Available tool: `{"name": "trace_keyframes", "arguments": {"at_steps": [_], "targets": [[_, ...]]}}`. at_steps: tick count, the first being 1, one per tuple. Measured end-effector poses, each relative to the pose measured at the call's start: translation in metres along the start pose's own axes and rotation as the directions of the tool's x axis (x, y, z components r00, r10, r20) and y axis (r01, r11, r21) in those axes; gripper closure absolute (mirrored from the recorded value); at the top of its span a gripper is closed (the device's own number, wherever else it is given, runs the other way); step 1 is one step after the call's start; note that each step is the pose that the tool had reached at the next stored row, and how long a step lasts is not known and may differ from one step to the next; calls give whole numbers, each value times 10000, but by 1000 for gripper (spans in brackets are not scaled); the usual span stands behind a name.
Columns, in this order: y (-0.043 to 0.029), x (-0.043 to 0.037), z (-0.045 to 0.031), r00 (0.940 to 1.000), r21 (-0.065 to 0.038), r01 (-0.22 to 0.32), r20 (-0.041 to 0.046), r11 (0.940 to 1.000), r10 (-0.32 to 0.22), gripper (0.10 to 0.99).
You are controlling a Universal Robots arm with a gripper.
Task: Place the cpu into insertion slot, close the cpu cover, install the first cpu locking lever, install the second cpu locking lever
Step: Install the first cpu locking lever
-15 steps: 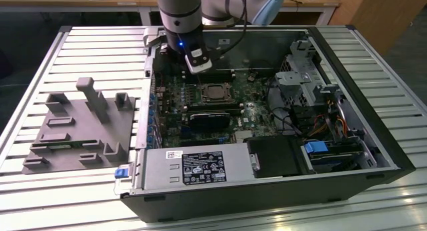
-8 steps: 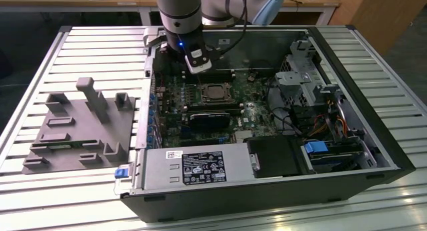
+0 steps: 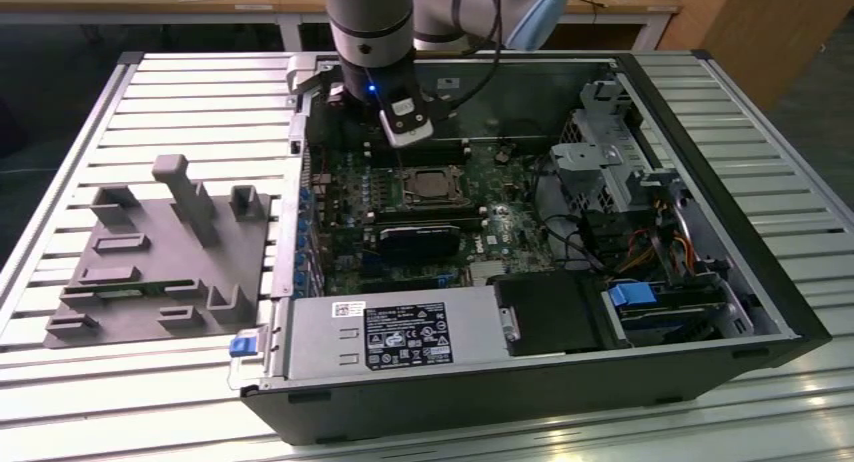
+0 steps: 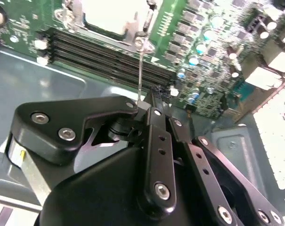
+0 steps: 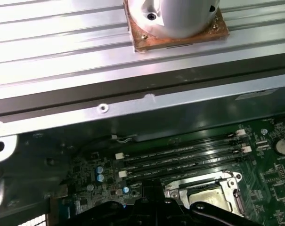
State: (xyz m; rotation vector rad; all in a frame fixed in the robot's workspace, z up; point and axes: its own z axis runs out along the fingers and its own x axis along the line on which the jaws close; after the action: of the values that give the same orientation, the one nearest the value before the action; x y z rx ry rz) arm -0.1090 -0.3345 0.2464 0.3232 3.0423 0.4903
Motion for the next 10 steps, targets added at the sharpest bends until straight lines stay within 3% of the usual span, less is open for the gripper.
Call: {"name": "trace_keyframes", "arguments": {"at_steps": [10], "targets": [[70,-344,28,10000,1,1,-6,10000,-1,984]]}}
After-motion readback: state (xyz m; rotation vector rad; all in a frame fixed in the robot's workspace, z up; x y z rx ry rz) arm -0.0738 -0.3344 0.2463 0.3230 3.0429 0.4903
